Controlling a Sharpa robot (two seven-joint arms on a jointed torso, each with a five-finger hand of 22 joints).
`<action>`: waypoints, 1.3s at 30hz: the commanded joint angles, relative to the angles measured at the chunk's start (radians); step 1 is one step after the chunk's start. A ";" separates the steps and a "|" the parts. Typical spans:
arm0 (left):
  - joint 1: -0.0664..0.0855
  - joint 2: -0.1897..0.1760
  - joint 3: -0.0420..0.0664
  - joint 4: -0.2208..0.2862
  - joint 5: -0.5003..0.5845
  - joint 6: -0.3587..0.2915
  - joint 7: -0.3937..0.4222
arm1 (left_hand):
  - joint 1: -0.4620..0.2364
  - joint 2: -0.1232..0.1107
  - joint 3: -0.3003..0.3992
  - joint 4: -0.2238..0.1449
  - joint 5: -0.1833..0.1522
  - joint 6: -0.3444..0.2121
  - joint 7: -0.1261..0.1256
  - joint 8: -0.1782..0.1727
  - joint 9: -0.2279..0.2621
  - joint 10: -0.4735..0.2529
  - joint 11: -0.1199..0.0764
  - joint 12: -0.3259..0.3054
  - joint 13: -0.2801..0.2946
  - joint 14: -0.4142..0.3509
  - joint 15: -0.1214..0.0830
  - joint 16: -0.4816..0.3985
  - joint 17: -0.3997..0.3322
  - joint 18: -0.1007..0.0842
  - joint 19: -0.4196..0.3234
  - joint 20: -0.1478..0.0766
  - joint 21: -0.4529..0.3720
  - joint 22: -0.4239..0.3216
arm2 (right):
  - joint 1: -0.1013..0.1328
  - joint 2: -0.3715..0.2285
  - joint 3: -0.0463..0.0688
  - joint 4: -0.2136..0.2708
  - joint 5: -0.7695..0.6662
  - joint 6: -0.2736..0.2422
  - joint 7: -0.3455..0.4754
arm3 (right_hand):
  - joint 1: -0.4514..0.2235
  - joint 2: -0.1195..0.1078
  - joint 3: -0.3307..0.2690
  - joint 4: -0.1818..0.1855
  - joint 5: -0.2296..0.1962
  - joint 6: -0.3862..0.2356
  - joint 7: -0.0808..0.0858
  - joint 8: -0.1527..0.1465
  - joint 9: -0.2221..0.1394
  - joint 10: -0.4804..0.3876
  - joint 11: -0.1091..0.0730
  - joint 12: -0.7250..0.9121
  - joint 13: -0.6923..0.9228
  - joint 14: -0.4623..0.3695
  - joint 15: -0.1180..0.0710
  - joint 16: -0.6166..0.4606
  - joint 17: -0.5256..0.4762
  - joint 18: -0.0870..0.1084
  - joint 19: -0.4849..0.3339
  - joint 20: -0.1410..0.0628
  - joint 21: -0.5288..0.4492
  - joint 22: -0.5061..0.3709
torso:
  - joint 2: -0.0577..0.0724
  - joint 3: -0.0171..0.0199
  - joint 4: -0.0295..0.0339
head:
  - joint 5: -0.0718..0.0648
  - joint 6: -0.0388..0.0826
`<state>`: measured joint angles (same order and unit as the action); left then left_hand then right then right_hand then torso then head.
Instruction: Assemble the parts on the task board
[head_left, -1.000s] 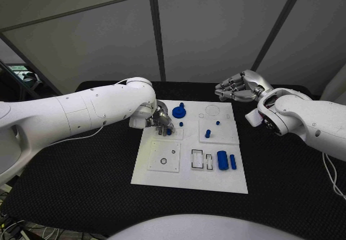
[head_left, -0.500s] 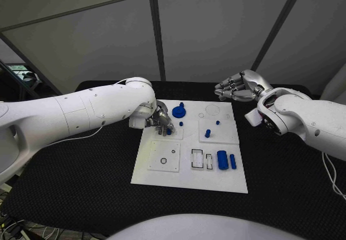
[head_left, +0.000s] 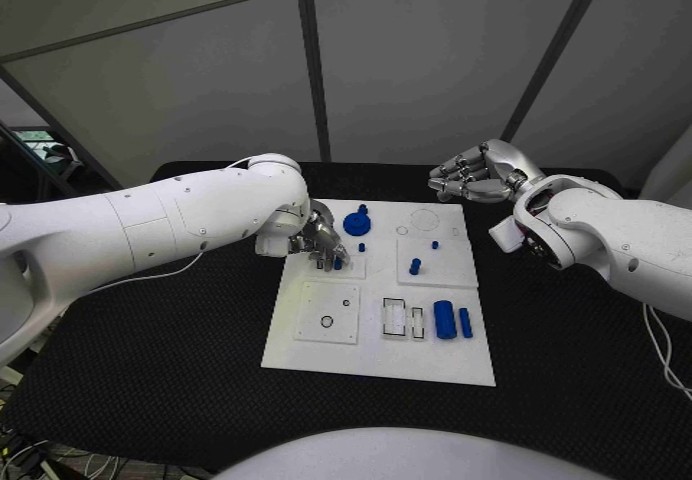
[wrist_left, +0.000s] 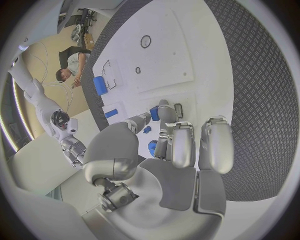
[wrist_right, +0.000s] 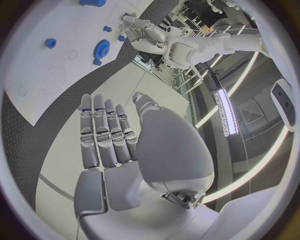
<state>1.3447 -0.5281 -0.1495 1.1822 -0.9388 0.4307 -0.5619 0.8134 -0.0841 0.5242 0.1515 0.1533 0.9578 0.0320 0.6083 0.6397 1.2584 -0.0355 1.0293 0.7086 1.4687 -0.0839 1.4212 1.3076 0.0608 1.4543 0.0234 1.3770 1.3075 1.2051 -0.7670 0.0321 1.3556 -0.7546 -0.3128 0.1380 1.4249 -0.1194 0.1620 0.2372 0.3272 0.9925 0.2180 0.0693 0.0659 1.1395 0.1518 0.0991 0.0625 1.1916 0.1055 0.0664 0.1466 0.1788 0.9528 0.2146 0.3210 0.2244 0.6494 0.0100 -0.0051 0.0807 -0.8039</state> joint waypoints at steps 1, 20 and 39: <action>0.002 -0.002 0.001 0.006 0.004 -0.004 -0.004 | -0.009 0.000 -0.007 0.002 -0.004 0.009 0.000 -0.004 -0.001 0.008 0.000 0.005 0.001 0.061 -0.007 -0.001 0.114 -0.005 0.005 -0.001 0.005 0.050 | 0.002 0.002 0.000 -0.001 -0.001 0.009 0.003 | -0.009 -0.004 -0.006 -0.002 0.006 -0.006 -0.002 -0.004 0.000 -0.006 0.001 -0.001 0.000 -0.008 0.003 -0.004 -0.002 0.002 0.009 0.001 -0.006 -0.002 | 0.000 0.0003 0.0007 | 0.001 -0.001; 0.009 -0.037 0.098 0.029 -0.015 -0.009 -0.004 | -0.005 -0.027 -0.157 0.034 -0.004 0.012 -0.001 -0.010 0.001 0.003 -0.001 0.001 -0.005 0.061 -0.008 -0.002 0.114 -0.004 0.003 -0.004 -0.003 0.048 | 0.001 0.004 0.000 -0.006 -0.001 0.012 0.001 | -0.011 -0.003 -0.011 -0.004 0.006 -0.010 0.000 -0.005 0.000 -0.010 0.003 -0.001 0.000 -0.013 0.005 -0.005 -0.005 0.002 0.008 0.003 -0.013 -0.006 | -0.002 0.0010 -0.0002 | 0.001 0.002; 0.040 -0.017 0.137 -0.135 -0.090 -0.094 0.023 | 0.189 -0.006 -0.225 -0.018 0.005 -0.076 0.062 -0.150 -0.096 -0.122 0.053 -0.113 -0.162 0.043 0.037 -0.039 0.080 0.021 -0.057 0.036 -0.112 -0.050 | 0.001 0.006 0.000 -0.006 -0.001 0.009 0.003 | -0.007 0.003 -0.010 -0.009 0.007 -0.010 -0.001 -0.003 0.001 -0.011 0.002 0.001 0.001 -0.014 0.005 -0.003 -0.009 0.003 0.010 0.004 -0.018 -0.010 | 0.004 -0.0023 -0.0002 | -0.005 0.026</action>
<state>1.3833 -0.5523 -0.0122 1.0636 -0.9965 0.3588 -0.5565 0.9994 -0.0803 0.3055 0.1322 0.1622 0.8744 0.0921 0.4615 0.5470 1.1399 0.0146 0.9133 0.5473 1.4667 -0.0532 1.3863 1.3076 0.0612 1.3984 0.0502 1.2685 1.2581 1.2048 -0.7622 0.0317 1.3472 -0.7546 -0.3071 0.1361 1.4210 -0.1235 0.1564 0.2316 0.3309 0.9855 0.2182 0.0693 0.0659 1.1359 0.1555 0.0991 0.0625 1.1846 0.1125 0.0664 0.1397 0.1787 0.9563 0.2181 0.3053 0.2157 0.6517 0.0087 -0.0055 0.0751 -0.7789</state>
